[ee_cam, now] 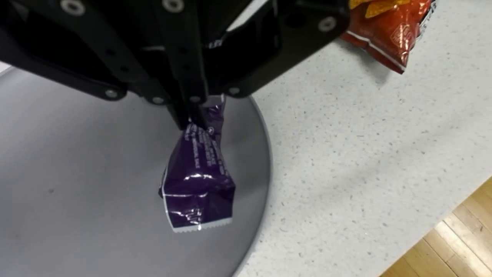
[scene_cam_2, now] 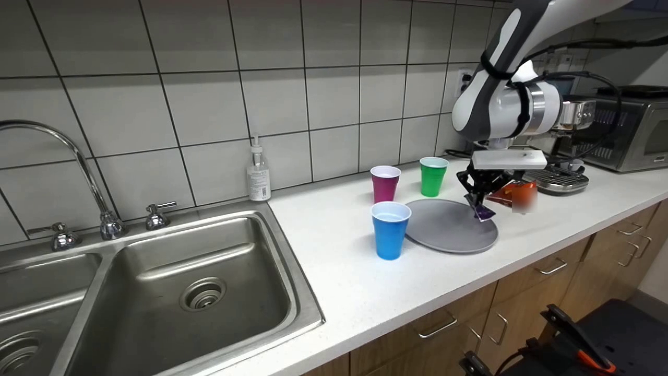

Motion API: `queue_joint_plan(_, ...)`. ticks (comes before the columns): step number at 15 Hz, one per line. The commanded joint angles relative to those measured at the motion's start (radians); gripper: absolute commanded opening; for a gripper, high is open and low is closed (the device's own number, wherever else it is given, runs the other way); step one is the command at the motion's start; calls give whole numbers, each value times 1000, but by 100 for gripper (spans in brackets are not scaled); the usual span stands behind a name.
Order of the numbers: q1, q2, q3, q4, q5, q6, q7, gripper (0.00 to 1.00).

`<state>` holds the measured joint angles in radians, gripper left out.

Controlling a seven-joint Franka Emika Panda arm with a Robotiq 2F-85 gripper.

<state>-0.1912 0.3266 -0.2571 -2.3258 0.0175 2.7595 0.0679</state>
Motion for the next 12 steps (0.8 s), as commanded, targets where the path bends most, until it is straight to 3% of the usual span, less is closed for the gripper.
queue_joint_plan(1,-44,-69,24,-29,41,-33,-46,1)
queue_joint_plan(12,-113,-28,-7,58,89,-45,-35,1)
